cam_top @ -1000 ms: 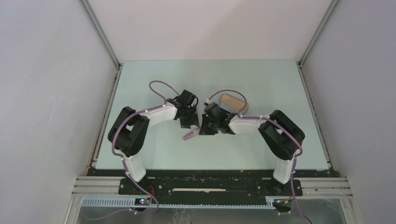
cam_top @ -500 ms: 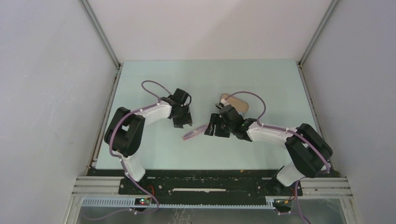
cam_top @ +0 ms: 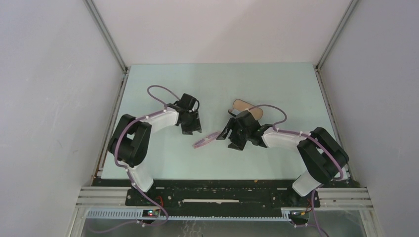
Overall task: Organize the sunglasses
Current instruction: Fold the sunglasses at the center of the board, then pick up the sunglasses from the center of the board.
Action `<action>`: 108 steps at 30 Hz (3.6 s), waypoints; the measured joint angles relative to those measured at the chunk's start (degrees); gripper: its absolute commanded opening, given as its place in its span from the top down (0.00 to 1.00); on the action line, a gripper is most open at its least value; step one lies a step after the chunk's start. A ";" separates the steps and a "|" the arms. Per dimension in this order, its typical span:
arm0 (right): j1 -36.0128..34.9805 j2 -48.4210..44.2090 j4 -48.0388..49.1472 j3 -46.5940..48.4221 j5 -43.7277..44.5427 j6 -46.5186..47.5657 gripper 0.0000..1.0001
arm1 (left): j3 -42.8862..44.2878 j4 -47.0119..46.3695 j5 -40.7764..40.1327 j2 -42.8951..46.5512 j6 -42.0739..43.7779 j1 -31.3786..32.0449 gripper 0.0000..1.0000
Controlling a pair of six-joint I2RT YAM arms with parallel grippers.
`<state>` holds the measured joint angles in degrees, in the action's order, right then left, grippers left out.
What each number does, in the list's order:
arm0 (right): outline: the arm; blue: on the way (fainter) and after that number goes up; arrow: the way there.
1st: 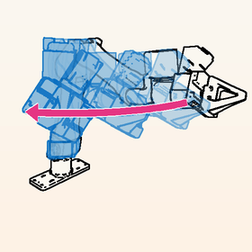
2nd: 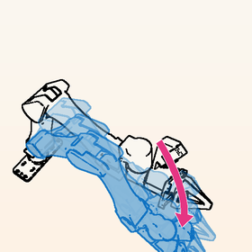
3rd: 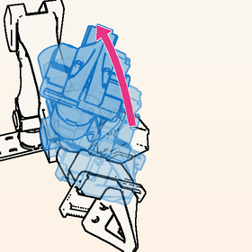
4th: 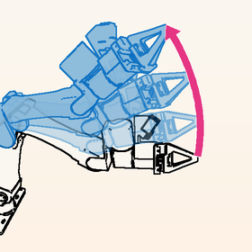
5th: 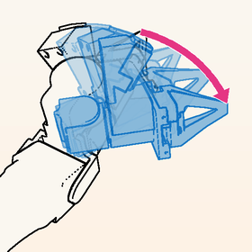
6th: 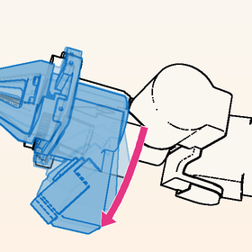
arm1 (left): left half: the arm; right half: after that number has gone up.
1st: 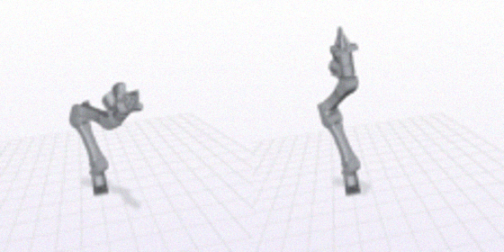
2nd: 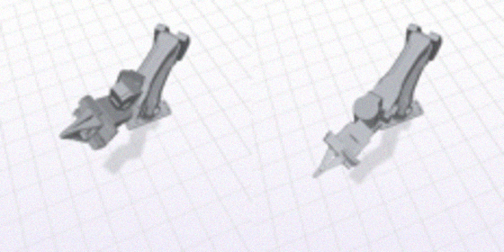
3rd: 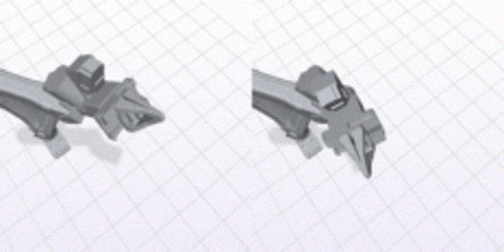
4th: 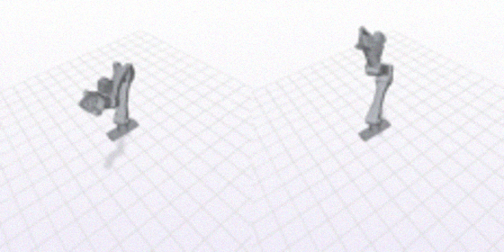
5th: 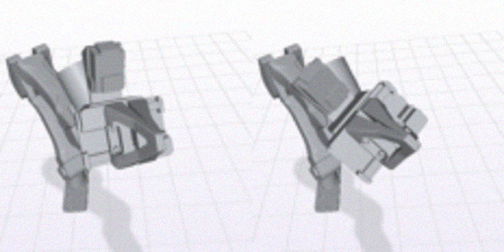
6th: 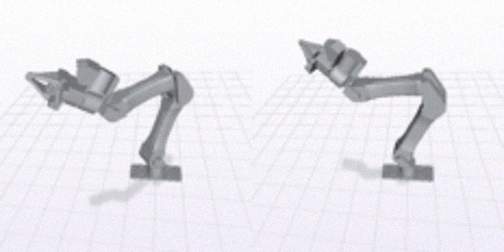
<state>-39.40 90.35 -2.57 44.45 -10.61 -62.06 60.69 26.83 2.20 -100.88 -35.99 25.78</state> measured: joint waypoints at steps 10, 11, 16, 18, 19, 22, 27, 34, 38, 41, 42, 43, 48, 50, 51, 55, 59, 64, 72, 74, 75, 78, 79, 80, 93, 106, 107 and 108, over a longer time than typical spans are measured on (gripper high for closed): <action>-2.19 2.80 -2.80 0.31 1.57 -9.07 0.26 | -0.57 -7.61 8.37 -1.86 -2.80 6.01 0.49; -2.29 2.95 -2.80 0.39 1.57 -9.49 0.26 | -0.94 -8.46 9.22 -1.86 -3.37 6.21 0.50; -2.86 3.87 -2.60 1.09 1.73 -11.39 0.27 | -4.42 -14.75 15.02 -1.44 -8.37 6.69 0.50; -3.21 3.98 -2.45 1.09 1.68 -11.87 0.27 | -5.09 -15.58 15.61 -1.16 -9.86 6.73 0.50; -3.34 4.07 -2.29 1.11 1.64 -12.00 0.27 | -5.22 -15.58 15.56 -1.01 -10.29 6.71 0.50; -3.43 4.39 -2.32 1.38 1.40 -12.26 0.27 | -5.38 -14.64 14.80 -0.46 -10.60 6.54 0.50; -3.43 4.63 -2.45 1.75 1.49 -12.24 0.28 | -6.21 -10.54 12.59 1.60 -10.05 4.48 0.50; -3.43 4.63 -2.51 1.77 1.49 -12.24 0.28 | -10.45 -8.87 11.06 5.79 -9.42 -0.26 0.50; -3.43 4.90 -2.82 2.19 1.51 -12.20 0.28 | -12.63 -10.91 11.21 7.17 -9.07 -0.31 0.50; -3.45 5.27 -3.04 2.80 1.55 -12.20 0.28 | -14.78 -13.11 11.80 8.41 -9.14 -0.31 0.50; -3.45 5.35 -3.02 2.99 1.57 -12.20 0.28 | -15.37 -13.77 12.07 8.76 -9.20 -0.26 0.50; -3.45 5.40 -2.97 3.06 1.60 -12.22 0.28 | -15.76 -14.25 12.20 9.01 -9.29 -0.15 0.50; -3.65 6.82 -2.95 4.42 1.53 -12.20 0.29 | -17.57 -16.72 14.05 9.66 -11.19 1.68 0.51; -3.78 7.32 -2.86 4.79 1.44 -12.22 0.30 | -18.91 -18.38 15.41 10.12 -12.68 2.34 0.52; -3.85 7.39 -2.82 4.85 1.46 -12.20 0.29 | -19.54 -19.10 16.09 10.34 -13.38 2.51 0.52; -4.13 7.45 -3.17 5.20 1.66 -11.96 0.30 | -21.35 -21.29 18.27 10.67 -16.26 3.39 0.53; -4.48 7.69 -4.04 6.45 1.75 -11.50 0.31 | -22.34 -22.29 19.19 10.99 -18.03 4.00 0.53; -5.20 7.76 -4.96 7.45 2.16 -10.27 0.33 | -24.94 -18.88 16.24 16.09 -18.71 3.65 0.54; -7.37 9.16 -10.21 11.45 4.63 -8.90 0.35 | -27.47 -10.80 9.62 32.85 -18.95 -0.63 0.52; -7.89 10.34 -11.82 13.18 5.35 -8.76 0.35 | -27.47 -9.25 8.11 35.39 -18.49 -2.05 0.52; -8.09 10.86 -12.31 13.81 5.64 -8.76 0.35 | -27.47 -8.79 7.67 35.85 -18.40 -2.58 0.52; -8.87 12.74 -15.37 16.17 6.88 -8.76 0.35 | -27.47 -7.45 6.71 36.17 -17.97 -4.00 0.52; -9.11 13.38 -16.70 17.09 7.34 -8.79 0.35 | -27.47 -6.97 6.45 36.17 -17.94 -4.26 0.52; -9.27 13.86 -17.59 17.75 7.54 -8.83 0.35 | -27.47 -6.73 6.32 36.17 -17.86 -4.39 0.52; -10.60 19.45 -28.70 27.41 13.05 -9.27 0.59 | -27.65 -5.79 5.35 36.89 -16.13 -4.70 0.52; -11.34 21.88 -31.50 31.32 15.26 -8.72 0.54 | -27.65 -5.68 5.40 36.89 -14.47 -5.29 0.52; -11.41 21.88 -31.52 31.34 15.41 -8.68 0.55 | -27.65 -5.68 5.40 36.89 -14.45 -5.31 0.52; -11.50 21.88 -31.61 31.34 15.65 -8.59 0.55 | -27.65 -5.70 5.42 36.87 -14.38 -5.35 0.52</action>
<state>-50.89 112.22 -34.17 75.79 5.04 -70.65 33.04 21.12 7.62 -64.01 -50.37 20.43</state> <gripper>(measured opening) 0.463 0.481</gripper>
